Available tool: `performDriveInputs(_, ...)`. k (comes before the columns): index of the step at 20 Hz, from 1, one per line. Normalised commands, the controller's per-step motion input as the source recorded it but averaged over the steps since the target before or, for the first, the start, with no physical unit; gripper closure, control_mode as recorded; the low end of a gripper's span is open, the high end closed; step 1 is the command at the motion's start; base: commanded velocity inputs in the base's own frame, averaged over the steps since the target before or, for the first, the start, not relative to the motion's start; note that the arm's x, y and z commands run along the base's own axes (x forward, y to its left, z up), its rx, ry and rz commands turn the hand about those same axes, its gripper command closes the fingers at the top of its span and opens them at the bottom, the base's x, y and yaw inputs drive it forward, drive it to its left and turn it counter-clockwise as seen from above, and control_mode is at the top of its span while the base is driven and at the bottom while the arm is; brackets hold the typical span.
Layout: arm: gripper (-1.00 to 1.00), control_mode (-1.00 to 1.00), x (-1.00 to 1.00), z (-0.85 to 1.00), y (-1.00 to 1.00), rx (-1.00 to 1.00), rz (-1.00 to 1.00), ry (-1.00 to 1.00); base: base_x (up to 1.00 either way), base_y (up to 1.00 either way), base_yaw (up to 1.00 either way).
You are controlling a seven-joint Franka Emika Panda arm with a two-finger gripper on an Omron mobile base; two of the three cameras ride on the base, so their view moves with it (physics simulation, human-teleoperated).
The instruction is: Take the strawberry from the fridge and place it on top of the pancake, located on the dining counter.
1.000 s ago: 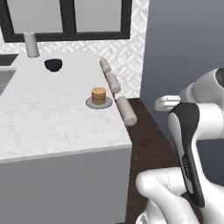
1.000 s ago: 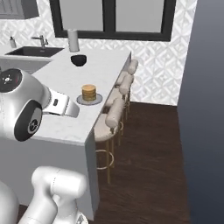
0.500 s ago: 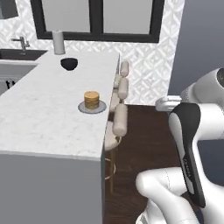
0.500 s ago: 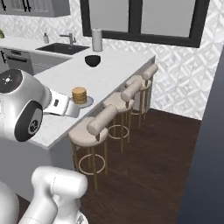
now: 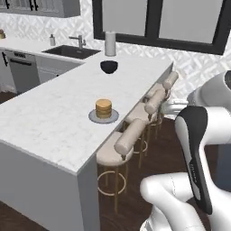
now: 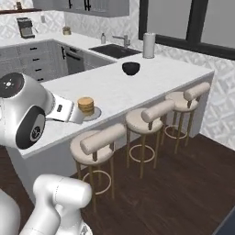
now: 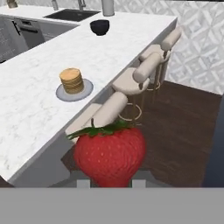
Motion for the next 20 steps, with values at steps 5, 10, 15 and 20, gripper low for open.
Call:
performDriveInputs(5, 1.00, 1.00, 0.00, 0.00, 0.00, 0.00, 0.00, 0.00, 0.42, -0.97, 0.69)
performDriveInputs(10, 1.00, 1.00, 0.00, 0.00, 0.00, 0.00, 0.00, 0.00, 0.26, -0.88, 0.73)
performDriveInputs(15, 1.00, 1.00, 0.00, 0.00, 0.00, 0.00, 0.00, 0.00, 0.05, -0.86, 0.74)
performDriveInputs(20, 1.00, 1.00, 0.00, 0.00, 0.00, 0.00, 0.00, 0.00, -0.05, -1.00, 0.55)
